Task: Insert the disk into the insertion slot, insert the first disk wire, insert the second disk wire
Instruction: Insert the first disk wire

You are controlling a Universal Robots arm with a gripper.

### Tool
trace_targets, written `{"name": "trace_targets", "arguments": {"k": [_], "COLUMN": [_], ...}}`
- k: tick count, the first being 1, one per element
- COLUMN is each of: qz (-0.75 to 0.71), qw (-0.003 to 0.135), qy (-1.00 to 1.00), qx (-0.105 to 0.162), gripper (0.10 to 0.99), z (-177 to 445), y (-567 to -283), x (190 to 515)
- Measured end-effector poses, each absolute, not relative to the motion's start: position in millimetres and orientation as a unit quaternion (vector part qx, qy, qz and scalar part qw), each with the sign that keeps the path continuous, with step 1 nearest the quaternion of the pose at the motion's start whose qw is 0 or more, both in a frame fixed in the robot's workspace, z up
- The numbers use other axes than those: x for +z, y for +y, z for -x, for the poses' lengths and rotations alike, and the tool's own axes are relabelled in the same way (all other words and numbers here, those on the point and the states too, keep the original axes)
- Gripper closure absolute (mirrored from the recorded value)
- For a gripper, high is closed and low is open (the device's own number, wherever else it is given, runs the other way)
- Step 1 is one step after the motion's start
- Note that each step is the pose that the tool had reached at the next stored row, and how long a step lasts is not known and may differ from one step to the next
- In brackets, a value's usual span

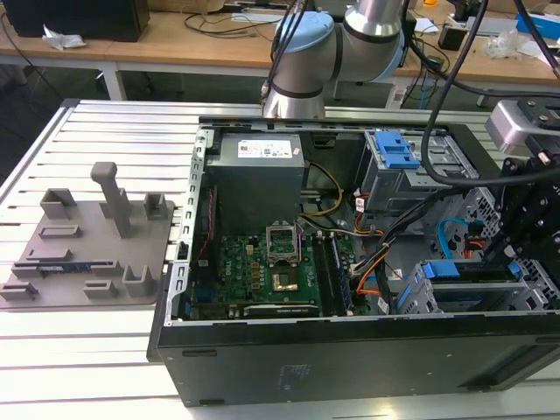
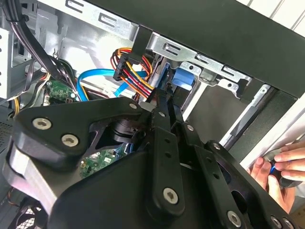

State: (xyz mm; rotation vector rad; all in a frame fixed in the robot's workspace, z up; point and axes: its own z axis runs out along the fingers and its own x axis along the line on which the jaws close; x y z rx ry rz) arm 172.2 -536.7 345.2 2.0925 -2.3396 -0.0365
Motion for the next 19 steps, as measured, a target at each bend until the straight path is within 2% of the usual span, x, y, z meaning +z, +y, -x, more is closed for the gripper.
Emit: {"name": "trace_targets", "arguments": {"k": [19], "qz": [-0.667], "qw": [0.001], "qy": [-0.745], "qx": [-0.012], "gripper": [0.918], "z": [-172.2], "y": [-536.7], "x": [337.7]}}
